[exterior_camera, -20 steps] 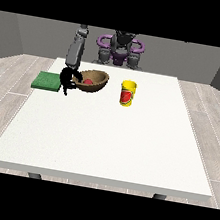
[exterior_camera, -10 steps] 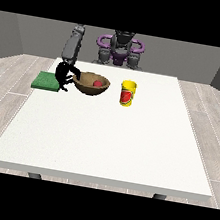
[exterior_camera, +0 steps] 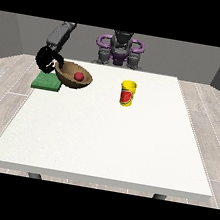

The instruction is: Pick the cup and pour the ball into the bowl, then pick the bowl and place it on the pad

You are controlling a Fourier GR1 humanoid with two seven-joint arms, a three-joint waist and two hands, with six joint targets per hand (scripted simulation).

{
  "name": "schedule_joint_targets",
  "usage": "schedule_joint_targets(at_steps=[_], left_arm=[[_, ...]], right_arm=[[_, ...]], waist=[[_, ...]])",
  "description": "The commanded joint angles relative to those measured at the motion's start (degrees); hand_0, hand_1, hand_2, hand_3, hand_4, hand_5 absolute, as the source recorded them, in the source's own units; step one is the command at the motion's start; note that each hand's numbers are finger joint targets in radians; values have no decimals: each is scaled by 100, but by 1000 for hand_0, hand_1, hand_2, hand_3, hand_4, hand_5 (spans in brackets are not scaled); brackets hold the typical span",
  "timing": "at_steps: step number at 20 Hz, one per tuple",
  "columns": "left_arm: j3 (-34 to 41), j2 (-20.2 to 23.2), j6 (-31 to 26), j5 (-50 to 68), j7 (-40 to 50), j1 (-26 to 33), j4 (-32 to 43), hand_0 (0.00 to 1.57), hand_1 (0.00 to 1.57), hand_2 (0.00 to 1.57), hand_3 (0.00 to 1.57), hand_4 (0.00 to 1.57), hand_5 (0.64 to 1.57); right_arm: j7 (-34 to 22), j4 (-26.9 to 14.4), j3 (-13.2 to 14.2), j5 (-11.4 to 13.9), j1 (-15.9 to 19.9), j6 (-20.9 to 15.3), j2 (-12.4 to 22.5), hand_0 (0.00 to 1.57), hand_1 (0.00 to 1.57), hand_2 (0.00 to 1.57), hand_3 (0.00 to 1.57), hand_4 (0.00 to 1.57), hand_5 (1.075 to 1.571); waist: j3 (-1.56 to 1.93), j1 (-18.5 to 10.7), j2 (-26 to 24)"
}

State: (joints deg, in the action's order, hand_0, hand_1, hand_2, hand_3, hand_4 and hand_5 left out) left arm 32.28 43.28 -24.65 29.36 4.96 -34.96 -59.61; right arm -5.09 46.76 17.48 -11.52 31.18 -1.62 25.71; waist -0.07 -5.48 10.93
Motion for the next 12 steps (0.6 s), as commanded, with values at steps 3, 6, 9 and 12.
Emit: schedule_joint_targets(at_steps=[3,6,9,12], left_arm=[[145,227,-133,35,-284,155,87,0,0,0,0,695,1564],[181,301,-97,-306,-839,301,587,0,0,0,0,720,1559],[289,504,-222,-191,-974,246,381,0,0,0,0,703,1558],[163,241,340,-391,-1182,27,20,0,0,0,0,669,1556]], right_arm=[[522,-346,209,69,29,289,533,1571,1571,1571,1571,979,1570],[177,69,-184,329,169,162,389,1571,1571,1571,1571,979,1570],[871,-398,374,-94,193,559,628,1571,1571,1571,1431,996,1570],[920,-679,500,-145,603,833,1016,1571,1571,1571,338,996,1569]], waist=[[10,65,359],[4,297,353],[12,187,805],[17,291,1374]])
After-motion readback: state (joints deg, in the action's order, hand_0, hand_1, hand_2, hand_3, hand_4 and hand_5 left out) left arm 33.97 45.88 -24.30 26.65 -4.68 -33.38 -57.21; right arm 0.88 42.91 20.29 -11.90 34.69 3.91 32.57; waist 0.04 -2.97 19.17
